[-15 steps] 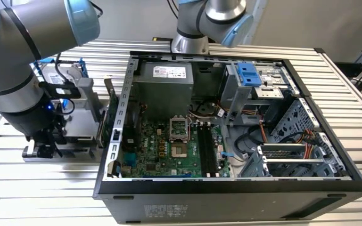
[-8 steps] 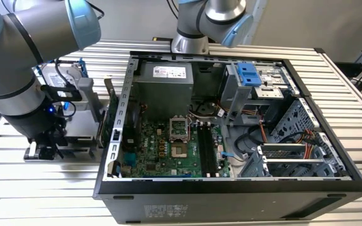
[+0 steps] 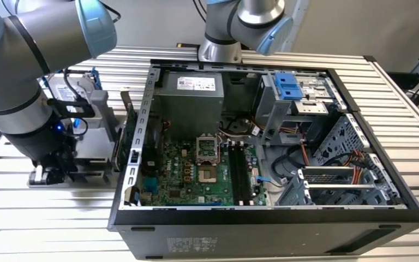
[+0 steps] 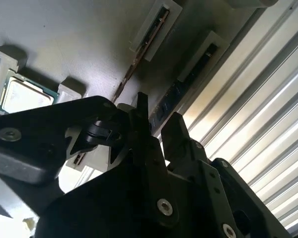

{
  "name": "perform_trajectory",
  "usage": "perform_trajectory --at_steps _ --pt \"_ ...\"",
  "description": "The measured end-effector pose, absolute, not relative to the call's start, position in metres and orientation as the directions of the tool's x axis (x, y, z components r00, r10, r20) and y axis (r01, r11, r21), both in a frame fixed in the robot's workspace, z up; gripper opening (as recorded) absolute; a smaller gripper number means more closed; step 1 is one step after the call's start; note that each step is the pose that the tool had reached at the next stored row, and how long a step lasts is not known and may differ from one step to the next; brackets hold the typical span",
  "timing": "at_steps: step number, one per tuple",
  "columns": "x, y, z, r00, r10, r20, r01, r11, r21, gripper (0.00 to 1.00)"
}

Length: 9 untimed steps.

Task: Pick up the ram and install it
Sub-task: 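Pick up the ram and move it above insertion slot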

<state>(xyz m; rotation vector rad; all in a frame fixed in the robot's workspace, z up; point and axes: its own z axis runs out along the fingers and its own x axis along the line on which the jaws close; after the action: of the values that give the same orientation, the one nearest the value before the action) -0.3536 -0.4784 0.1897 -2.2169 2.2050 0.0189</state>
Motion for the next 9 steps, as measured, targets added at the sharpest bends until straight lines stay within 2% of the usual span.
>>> perform_trajectory --at_steps 9 --pt "-0.3536 -0.4784 0.1893 0.005 -1.0 -0.019 -1.0 -0.005 -0.002 0.0"
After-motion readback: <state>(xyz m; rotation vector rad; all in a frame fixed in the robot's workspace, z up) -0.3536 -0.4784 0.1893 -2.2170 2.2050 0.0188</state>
